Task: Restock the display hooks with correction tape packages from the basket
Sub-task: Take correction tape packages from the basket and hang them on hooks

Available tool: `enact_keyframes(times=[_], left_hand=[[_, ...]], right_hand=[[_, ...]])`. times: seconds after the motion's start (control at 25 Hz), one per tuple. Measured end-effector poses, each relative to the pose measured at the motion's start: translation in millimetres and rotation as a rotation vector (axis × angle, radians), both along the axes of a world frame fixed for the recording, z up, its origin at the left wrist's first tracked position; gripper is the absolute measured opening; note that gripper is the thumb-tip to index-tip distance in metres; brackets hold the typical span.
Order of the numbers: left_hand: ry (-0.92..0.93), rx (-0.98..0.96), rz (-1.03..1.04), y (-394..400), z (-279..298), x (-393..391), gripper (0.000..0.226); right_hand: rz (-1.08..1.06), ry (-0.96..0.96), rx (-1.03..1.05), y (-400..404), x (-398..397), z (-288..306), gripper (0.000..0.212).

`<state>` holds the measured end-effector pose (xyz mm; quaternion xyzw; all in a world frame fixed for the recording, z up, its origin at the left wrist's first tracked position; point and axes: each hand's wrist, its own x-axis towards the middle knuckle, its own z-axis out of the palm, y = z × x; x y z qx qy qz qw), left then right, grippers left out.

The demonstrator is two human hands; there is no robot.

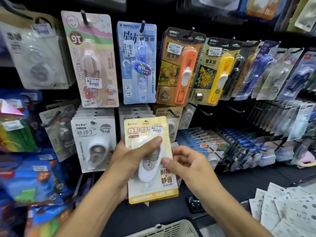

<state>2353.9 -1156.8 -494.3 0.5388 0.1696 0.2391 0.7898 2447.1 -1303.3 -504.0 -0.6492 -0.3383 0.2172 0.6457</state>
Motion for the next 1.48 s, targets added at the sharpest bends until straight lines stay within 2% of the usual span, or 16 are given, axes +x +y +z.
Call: enact_keyframes(times=[0.2, 0.4, 0.48, 0.6, 0.64, 0.68, 0.76, 0.8, 0.84, 0.96, 1.04, 1.08, 1.16, 1.28, 1.48], left_hand=[[-0.002, 0.006, -0.049, 1.7, 1.1, -9.2, 0.077], [-0.032, -0.014, 0.038, 7.2, -2.7, -15.6, 0.056], [-0.029, 0.014, 0.072, 9.0, -4.0, -17.7, 0.049], [-0.010, 0.043, 0.116, 12.4, -3.9, -20.3, 0.052], [-0.011, 0.047, 0.132, 13.2, -3.2, -21.0, 0.054], [-0.018, 0.054, 0.147, 13.9, -2.4, -20.9, 0.055], [-0.041, 0.076, 0.181, 14.6, -0.9, -19.8, 0.056], [-0.053, 0.085, 0.203, 14.3, -0.4, -18.9, 0.058], [-0.067, 0.095, 0.223, 13.4, -0.5, -17.3, 0.060], [-0.094, 0.142, 0.234, 6.4, -2.0, -11.2, 0.064], [-0.087, 0.161, 0.171, 3.0, -2.5, -8.5, 0.070], [-0.087, 0.140, 0.125, 4.0, -3.3, -8.0, 0.071], [-0.114, 0.066, 0.055, 7.2, -4.5, -9.6, 0.063], [-0.098, 0.120, 0.156, 10.6, -3.8, -11.9, 0.048], [-0.089, 0.136, 0.269, 17.0, 5.3, -17.3, 0.032]], right_hand=[[-0.157, 0.024, 0.029, -2.7, 1.0, -4.3, 0.007], [-0.285, 0.282, 0.034, -6.2, 15.0, -5.7, 0.014], [-0.417, 0.165, -0.038, -15.1, 29.8, -3.0, 0.014], [-0.543, -0.150, -0.141, -21.3, 41.4, -0.3, 0.010], [-0.544, -0.158, -0.146, -19.9, 40.3, 0.8, 0.006], [-0.520, -0.084, -0.118, -16.6, 38.8, 1.6, 0.010], [-0.447, 0.167, -0.059, -11.4, 33.9, -0.6, 0.034], [-0.437, 0.187, -0.083, -11.6, 30.9, -1.3, 0.041], [-0.424, 0.122, -0.129, -12.1, 27.1, -2.8, 0.041], [-0.112, 0.027, -0.067, -4.4, 2.8, -5.2, 0.026], [-0.031, -0.020, -0.037, 4.9, -8.4, -7.2, 0.010], [-0.075, -0.003, -0.013, 8.0, -8.7, -7.0, 0.002], [-0.177, 0.109, 0.032, 7.1, -0.8, -6.5, 0.009], [-0.312, 0.179, 0.031, -1.9, 13.4, -6.2, 0.014], [-0.604, -0.032, -0.065, -12.0, 29.6, -9.2, 0.013]])
